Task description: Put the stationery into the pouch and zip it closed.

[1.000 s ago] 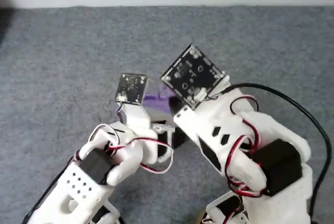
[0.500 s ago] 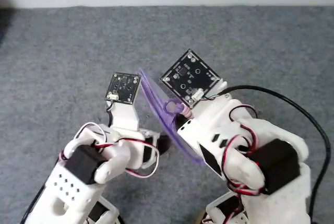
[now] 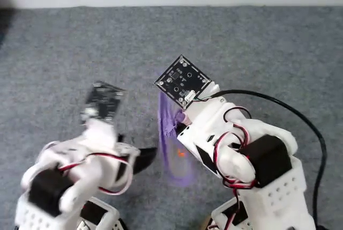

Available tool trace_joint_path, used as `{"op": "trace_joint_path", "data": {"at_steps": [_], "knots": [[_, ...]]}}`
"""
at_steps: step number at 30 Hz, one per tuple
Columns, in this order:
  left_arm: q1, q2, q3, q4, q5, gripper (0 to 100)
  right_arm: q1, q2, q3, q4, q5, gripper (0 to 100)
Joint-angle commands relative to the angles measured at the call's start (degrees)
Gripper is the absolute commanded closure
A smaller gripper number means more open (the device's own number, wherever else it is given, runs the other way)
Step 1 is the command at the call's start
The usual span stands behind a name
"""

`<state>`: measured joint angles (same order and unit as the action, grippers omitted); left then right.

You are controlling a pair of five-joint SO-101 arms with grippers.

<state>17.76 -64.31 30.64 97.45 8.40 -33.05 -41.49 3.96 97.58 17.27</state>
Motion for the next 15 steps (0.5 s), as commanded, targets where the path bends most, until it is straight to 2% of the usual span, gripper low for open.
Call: {"op": "trace_joint_path", "data": {"at_steps": [1, 5, 10, 15], "knots": [[-11.1, -2.9, -2.7, -5.4, -1.9, 63, -0.5, 0.0, 0.9, -1.0, -0.7, 99.1], [-19.6, -3.0, -1.7, -13.1, -0.6, 62, -2.8, 0.1, 1.1, -1.0, -0.7, 99.1], [-19.9, -3.3, 2.8, -22.7, 3.4, 62, -5.3, 0.4, 2.2, -2.8, -0.7, 99.1], [-20.3, -3.4, 0.6, -20.8, 3.5, 62, -2.2, 0.1, 2.3, -6.1, -0.6, 99.1]]}}
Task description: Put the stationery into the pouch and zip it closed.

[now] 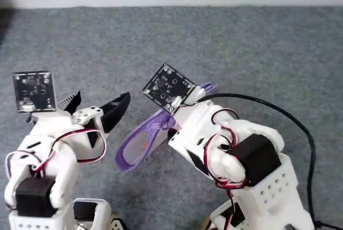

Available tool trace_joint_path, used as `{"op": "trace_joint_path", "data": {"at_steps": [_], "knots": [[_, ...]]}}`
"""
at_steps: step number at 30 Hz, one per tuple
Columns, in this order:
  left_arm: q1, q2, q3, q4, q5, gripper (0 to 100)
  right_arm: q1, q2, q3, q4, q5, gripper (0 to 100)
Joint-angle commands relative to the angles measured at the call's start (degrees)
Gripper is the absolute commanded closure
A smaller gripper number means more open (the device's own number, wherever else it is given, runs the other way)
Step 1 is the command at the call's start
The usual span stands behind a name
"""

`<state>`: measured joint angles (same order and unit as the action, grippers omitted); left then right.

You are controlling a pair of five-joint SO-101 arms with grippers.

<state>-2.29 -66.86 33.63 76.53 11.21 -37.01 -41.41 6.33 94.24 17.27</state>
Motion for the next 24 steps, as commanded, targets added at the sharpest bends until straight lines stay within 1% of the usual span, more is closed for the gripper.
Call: {"op": "trace_joint_path", "data": {"at_steps": [1, 6, 11, 15, 18, 21, 24], "knots": [[-0.3, -0.9, -4.0, 1.8, 0.7, 62, 2.3, 0.0, -0.1, -3.7, -0.5, 99.1], [0.6, -0.9, -15.3, 13.4, 0.8, 62, 5.8, 0.3, -0.1, -8.4, -0.3, 99.1], [7.6, -0.9, -23.0, 22.7, 0.9, 62, 6.5, 0.4, -0.1, -11.0, -0.2, 99.1], [15.4, -0.9, -25.3, 23.7, 4.0, 62, 6.6, 0.4, -0.1, -11.6, -0.2, 99.1], [22.0, -0.8, -24.6, 23.8, 6.2, 62, 6.7, 0.3, -0.2, -14.8, 0.4, 99.1], [28.1, -0.5, -19.2, 23.7, 7.8, 62, 6.6, 0.0, -0.2, -16.1, 4.2, 99.1], [29.7, -0.5, -10.9, 22.3, 9.1, 62, 6.7, -0.2, -1.7, -16.3, 6.0, 99.1]]}}
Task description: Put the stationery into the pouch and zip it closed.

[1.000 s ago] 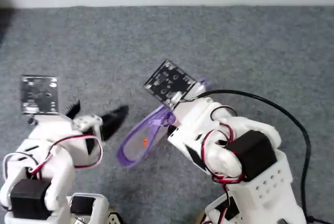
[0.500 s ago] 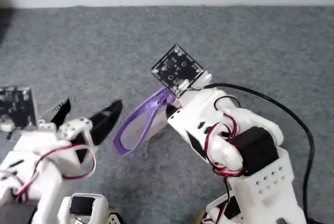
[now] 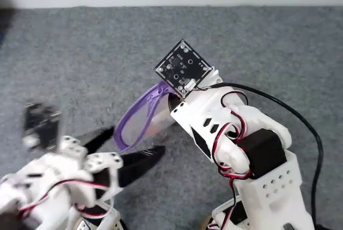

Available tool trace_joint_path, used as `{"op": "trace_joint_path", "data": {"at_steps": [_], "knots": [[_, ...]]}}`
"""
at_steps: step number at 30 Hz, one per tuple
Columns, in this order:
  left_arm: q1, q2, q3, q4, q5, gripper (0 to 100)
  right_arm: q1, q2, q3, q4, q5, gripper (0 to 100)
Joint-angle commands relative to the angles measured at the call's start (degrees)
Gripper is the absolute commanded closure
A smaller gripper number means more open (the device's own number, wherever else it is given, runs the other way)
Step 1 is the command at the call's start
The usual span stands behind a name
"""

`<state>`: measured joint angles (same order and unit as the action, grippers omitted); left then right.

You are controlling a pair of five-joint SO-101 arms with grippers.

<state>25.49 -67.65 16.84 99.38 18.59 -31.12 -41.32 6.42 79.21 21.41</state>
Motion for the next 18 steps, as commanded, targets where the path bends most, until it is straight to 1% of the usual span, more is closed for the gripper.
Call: {"op": "trace_joint_path", "data": {"at_steps": [1, 3, 7, 11, 14, 18], "knots": [[1.9, 0.0, 8.7, -1.8, 2.1, 62, 0.8, -0.3, -3.0, -1.2, 1.8, 99.1], [0.2, 0.0, 13.2, -4.4, 2.2, 62, 0.8, -0.1, -5.8, -0.7, 2.5, 99.1], [-5.7, 0.0, 19.9, -12.4, 1.8, 62, 1.1, -0.3, -9.5, 3.3, 10.9, 99.1], [-11.9, 0.4, 24.3, -22.4, 0.5, 62, 4.4, -0.3, -11.5, 6.7, 14.9, 99.1], [-14.3, 0.4, 27.4, -30.8, 0.5, 62, 5.3, -0.4, -12.3, 12.4, 16.0, 99.1], [-14.4, 0.4, 29.2, -40.5, 0.5, 63, 5.3, -0.4, -12.9, 19.2, 15.7, 99.1]]}}
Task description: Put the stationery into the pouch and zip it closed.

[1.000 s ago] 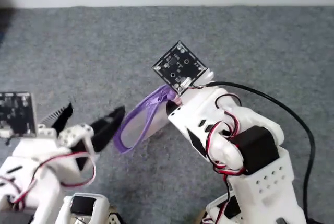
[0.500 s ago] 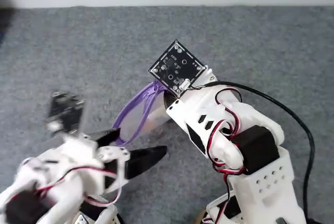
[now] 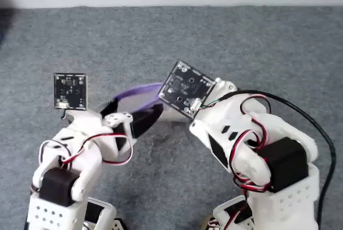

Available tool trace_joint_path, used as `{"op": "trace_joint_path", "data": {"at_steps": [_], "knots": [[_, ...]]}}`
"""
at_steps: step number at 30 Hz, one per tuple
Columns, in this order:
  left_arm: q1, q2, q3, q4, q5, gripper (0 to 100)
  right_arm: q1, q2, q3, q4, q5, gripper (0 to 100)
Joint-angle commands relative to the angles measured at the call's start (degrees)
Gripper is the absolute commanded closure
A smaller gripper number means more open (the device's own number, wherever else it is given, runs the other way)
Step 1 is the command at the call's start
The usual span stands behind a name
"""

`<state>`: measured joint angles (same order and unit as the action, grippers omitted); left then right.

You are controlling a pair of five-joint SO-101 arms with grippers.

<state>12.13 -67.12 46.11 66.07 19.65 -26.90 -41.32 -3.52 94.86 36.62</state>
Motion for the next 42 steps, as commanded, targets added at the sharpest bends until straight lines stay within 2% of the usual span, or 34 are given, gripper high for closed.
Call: {"op": "trace_joint_path", "data": {"at_steps": [1, 5, 11, 17, 22, 32, 36, 38, 42], "knots": [[-1.1, 0.0, 0.0, -9.5, -0.5, 63, 1.1, -0.4, -3.0, 4.6, 0.4, 99.1], [-1.0, 0.4, 0.0, -15.7, -1.6, 67, 1.2, -0.4, -3.0, 5.4, 0.4, 99.1], [-1.5, 2.7, -0.4, -16.9, -5.8, 74, 3.3, -0.4, -3.0, 0.0, 1.1, 99.1], [-1.0, 2.7, -0.2, -16.5, -7.9, 74, 9.1, -0.3, -2.8, -10.1, 10.9, 99.1], [1.8, 2.7, 0.0, -16.4, -7.9, 74, 10.9, 0.2, -1.5, -17.3, 12.1, 99.1], [11.3, 2.7, 0.0, -16.3, -7.9, 76, 12.2, -0.3, 4.0, -13.3, 11.9, 99.1], [15.5, 2.7, -0.1, -13.5, -7.7, 76, 11.7, -0.4, 4.2, -13.5, 11.8, 99.1], [15.1, 2.7, 0.2, -13.3, -7.6, 76, 11.7, -0.4, 4.2, -13.3, 11.8, 99.1], [9.9, 3.2, 1.9, -14.2, -7.8, 76, 12.2, -1.4, 4.4, -13.1, 11.9, 99.1]]}}
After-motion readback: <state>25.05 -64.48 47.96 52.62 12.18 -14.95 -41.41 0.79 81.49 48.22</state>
